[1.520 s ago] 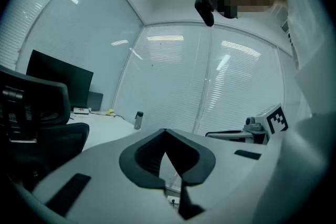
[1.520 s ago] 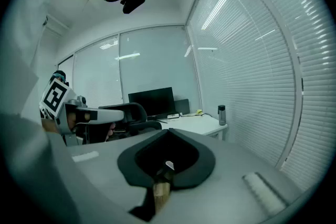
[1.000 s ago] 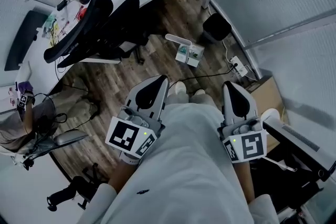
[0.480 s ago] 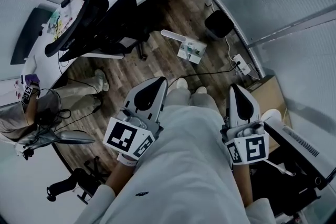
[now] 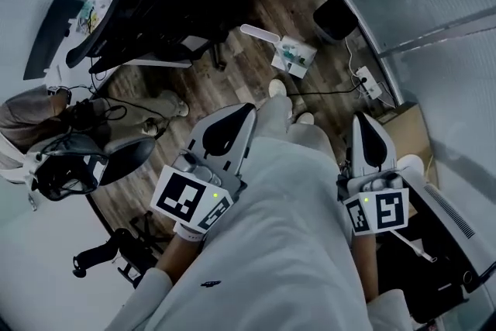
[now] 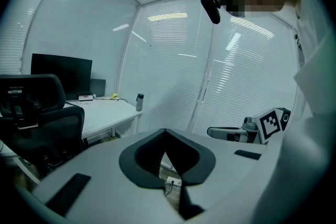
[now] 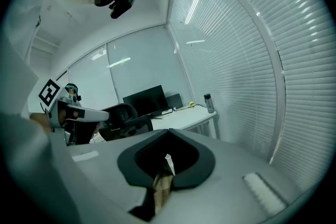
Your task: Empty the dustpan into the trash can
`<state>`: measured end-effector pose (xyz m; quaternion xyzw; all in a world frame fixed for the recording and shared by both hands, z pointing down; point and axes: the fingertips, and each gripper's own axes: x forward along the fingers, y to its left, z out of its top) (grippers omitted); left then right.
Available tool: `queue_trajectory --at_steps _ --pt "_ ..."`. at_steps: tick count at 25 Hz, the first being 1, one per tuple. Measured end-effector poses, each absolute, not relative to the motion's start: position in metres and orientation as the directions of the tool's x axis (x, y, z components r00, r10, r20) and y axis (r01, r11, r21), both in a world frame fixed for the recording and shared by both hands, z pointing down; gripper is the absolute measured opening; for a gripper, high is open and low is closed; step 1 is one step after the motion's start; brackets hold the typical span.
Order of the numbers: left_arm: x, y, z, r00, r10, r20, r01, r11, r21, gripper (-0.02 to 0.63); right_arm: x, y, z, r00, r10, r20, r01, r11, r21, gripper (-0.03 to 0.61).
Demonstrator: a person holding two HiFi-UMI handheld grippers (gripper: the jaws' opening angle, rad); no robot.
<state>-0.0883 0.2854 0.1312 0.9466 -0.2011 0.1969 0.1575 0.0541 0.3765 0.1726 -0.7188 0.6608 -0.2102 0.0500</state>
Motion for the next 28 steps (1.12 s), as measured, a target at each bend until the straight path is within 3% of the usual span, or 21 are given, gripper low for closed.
queue_trajectory --at_steps 28 --pt "-0.085 0.089 0.157 0.886 -0.29 0.361 -0.408 -0.859 0.31 -0.002 0.046 0.159 0.154 -0.016 -0.958 0.285 -0.977 -0.046 -0.208 0.006"
